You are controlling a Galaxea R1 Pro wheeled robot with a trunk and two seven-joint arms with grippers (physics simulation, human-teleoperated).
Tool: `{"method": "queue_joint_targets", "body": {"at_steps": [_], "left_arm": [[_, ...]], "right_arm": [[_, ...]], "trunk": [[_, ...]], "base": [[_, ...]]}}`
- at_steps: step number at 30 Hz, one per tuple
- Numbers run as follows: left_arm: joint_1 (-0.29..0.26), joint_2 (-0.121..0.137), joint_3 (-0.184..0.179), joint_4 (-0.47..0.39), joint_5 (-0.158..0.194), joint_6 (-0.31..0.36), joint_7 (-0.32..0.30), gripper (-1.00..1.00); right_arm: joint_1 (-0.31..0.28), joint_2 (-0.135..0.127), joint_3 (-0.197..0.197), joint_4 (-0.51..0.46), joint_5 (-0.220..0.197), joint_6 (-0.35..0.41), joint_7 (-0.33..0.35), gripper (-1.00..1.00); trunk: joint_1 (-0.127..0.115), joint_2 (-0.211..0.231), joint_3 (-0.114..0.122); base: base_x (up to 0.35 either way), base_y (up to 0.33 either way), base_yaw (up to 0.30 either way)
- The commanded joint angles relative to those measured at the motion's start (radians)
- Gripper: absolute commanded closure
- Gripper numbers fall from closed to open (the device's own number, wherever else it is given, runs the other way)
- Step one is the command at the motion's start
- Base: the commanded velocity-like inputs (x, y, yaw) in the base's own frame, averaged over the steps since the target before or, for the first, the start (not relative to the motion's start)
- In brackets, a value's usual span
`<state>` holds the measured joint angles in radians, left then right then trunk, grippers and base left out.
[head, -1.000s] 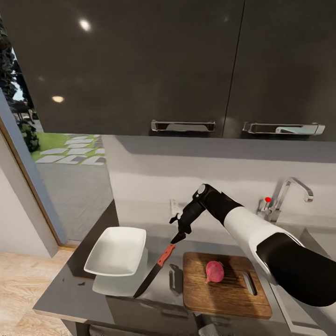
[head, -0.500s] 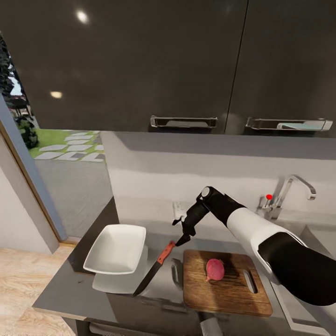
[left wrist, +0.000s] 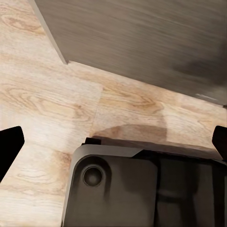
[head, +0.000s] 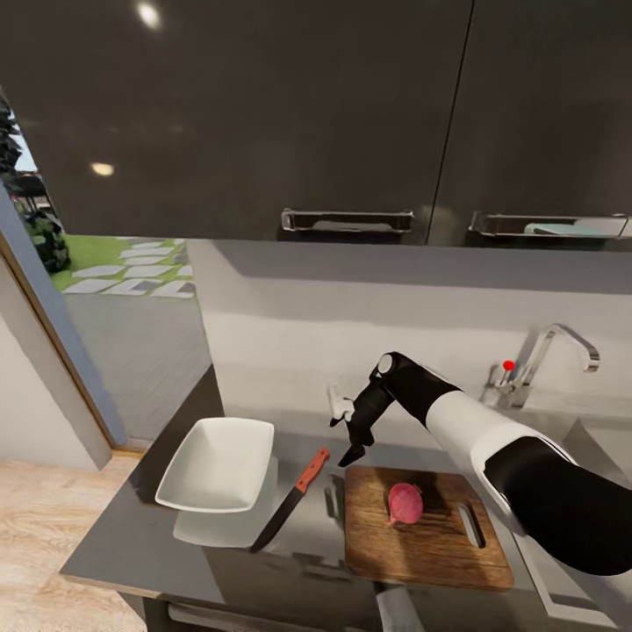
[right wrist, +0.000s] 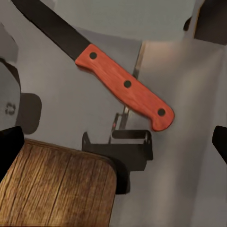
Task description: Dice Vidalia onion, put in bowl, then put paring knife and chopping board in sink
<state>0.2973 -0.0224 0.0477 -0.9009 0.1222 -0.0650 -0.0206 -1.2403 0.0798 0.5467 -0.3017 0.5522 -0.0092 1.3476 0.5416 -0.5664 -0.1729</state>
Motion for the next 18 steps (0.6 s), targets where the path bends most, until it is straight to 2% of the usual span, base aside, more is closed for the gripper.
{"method": "queue_joint_targets", "body": {"at_steps": [1,10,18], "left_arm": [[0.0,-0.001,0.001,-0.001,0.01,-0.001,-0.002,-1.0],[0.0,-0.001,0.001,-0.001,0.01,-0.001,-0.002,-1.0],[0.0,-0.001,0.001,-0.001,0.01,-0.001,-0.002,-1.0]], "right_arm": [[-0.001,0.0,-0.002,-0.001,0.007,-0.003,0.003,-1.0],[-0.001,0.003,-0.002,-0.001,0.013,-0.012,0.002,-1.0],[-0.001,0.006,-0.002,-0.002,0.014,-0.012,0.002,-1.0]], "trunk": [[0.0,-0.002,-0.003],[0.0,-0.002,-0.018],[0.0,-0.002,-0.031]], "base": [[0.0,0.0,0.0],[0.005,0.0,0.0],[0.123,0.067,0.0]]}}
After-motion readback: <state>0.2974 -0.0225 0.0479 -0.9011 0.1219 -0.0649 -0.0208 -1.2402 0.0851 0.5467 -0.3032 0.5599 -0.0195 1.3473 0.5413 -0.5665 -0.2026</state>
